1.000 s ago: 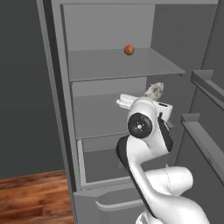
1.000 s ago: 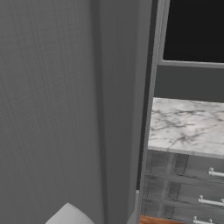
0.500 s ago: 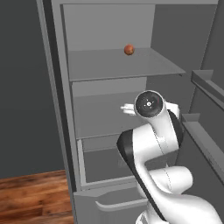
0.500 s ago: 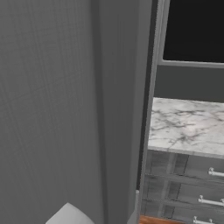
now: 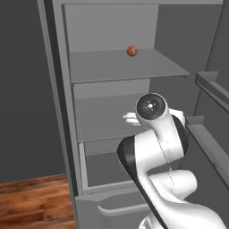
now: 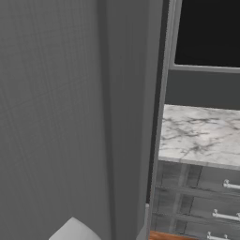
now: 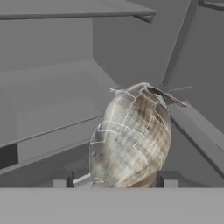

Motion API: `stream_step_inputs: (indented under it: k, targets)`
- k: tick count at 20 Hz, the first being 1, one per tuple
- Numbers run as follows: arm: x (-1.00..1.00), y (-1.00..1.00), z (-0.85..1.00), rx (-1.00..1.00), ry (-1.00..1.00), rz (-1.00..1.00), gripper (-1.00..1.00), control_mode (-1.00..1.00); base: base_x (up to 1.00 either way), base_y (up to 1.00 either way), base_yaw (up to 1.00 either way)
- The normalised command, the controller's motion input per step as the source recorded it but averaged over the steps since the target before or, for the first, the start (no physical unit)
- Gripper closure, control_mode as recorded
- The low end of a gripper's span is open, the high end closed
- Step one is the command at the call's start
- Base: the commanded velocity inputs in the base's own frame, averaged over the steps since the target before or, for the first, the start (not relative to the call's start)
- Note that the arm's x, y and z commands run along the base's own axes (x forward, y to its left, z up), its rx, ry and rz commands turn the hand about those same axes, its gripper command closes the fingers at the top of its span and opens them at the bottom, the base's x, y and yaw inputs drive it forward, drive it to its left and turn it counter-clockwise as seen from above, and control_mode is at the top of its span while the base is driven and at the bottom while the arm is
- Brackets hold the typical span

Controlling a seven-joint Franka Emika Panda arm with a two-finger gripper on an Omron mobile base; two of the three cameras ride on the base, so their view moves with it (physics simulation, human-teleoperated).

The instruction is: Take the fish out of the fridge, briefly rinse it in the sink, and place it on the tray next to the sink.

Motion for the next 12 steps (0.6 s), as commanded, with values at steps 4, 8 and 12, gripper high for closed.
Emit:
stream_step_inputs:
  k: [4,8,12]
  targets:
    - [-0.6,0.15,-0.45,0.0,0.15,0.04,1.0,-1.0,0.0,0.0,0.0]
    - [-0.39,0.05,-0.33,0.0,0.09,0.06,1.0,1.0,-0.49,0.02,0.11]
    - [0.0,0.0,0.0,0.0,0.0,0.0,1.0,1.0,-1.0,0.04,0.45]
